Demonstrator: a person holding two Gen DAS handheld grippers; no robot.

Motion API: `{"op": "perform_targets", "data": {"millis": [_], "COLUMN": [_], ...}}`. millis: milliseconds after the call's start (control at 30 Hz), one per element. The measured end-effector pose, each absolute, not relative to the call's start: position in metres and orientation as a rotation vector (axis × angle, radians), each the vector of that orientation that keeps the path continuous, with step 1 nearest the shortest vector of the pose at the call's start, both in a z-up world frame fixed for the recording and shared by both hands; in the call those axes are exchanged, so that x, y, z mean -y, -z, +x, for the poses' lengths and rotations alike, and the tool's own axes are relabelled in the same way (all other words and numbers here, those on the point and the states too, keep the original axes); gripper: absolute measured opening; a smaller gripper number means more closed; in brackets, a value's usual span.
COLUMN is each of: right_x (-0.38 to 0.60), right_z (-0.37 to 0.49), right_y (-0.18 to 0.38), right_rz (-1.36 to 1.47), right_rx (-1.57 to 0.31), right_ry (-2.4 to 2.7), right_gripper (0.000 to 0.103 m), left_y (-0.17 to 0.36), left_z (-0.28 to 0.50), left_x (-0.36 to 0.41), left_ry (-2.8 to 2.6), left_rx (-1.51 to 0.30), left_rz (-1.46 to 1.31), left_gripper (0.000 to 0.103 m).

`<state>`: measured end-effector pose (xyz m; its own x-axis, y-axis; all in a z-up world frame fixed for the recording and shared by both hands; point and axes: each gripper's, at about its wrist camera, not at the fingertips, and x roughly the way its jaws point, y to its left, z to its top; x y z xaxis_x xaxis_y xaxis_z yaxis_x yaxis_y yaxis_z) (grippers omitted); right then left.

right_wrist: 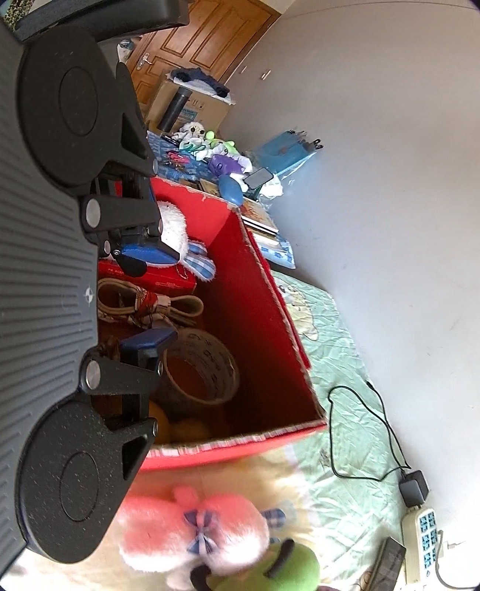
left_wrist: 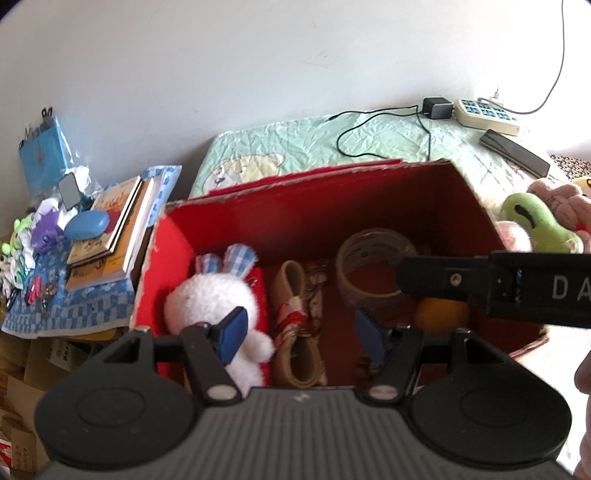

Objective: Organize objects
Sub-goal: 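Lower the white bunny into the red box and open both grippers, then move both grippers back to the plush pile on the bed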

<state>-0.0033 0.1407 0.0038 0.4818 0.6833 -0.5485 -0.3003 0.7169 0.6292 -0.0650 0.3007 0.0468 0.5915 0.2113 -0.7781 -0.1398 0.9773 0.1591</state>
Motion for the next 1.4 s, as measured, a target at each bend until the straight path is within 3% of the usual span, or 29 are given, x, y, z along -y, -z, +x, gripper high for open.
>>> {"op": "perform_targets", "data": {"millis": [633,1400], "right_x": [-0.042,0.053], "right_z": [-0.008,-0.007], "right_y": [-0.018,0.027], "right_rz": [0.501,0.576], "right_rx": [-0.809,-0.883], "right_ry": [-0.638,-0.591], "right_gripper": [0.043,0.043], "left_y": [-0.069,-0.039], "left_z": [-0.057,-0.058], "left_x": [-0.196,-0.093], "left_ry": [-0.207,-0.085], "left_rx": [-0.883,-0.913], "left_rz": [0.103,0.062], "left_gripper": [0.071,0.073]}}
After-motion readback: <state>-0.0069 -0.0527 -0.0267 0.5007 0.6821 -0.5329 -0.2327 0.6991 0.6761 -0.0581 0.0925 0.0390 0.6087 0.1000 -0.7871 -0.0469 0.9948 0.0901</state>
